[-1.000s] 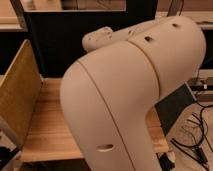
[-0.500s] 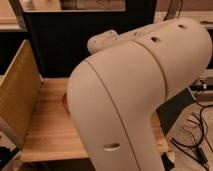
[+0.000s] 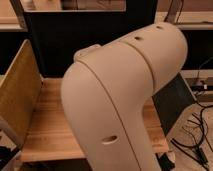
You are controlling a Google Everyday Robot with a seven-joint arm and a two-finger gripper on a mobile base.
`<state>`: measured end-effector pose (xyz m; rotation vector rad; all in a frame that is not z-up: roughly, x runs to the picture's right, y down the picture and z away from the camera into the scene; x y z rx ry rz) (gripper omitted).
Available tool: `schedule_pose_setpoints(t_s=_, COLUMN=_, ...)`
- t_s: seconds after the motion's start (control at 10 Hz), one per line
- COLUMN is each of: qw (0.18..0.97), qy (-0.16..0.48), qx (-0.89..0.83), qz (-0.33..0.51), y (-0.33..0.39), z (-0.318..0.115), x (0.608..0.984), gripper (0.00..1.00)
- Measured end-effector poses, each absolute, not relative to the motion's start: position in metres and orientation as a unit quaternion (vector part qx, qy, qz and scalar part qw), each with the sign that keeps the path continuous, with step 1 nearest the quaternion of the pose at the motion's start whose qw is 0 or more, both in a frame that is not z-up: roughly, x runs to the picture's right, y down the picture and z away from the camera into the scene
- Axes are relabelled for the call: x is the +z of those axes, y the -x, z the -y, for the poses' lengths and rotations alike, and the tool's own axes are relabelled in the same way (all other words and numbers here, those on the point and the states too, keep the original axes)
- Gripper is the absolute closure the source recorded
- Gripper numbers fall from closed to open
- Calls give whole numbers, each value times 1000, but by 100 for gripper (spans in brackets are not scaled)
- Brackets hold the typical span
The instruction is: Drag the ceramic bowl in a circle
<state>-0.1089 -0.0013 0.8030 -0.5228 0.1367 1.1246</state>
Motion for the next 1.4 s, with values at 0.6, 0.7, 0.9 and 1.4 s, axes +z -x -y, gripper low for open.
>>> schedule_pose_setpoints(t_s=0.6, qw=817, qy=250, qx=515, qz=-68, y=115, z=-3, x=806, gripper=20)
schedule_pose_setpoints(t_s=0.7, qw=807, qy=256, qx=527, qz=-76, y=110, z=-9, x=811, gripper=20)
schedule_pose_setpoints(t_s=0.9, qw=785, qy=274, qx=547, qz=-91, y=112, z=-30, x=827, gripper=20)
schedule_pose_setpoints(t_s=1.4, qw=766, qy=314, qx=544, qz=-134, y=127, z=-80, x=866, gripper=20)
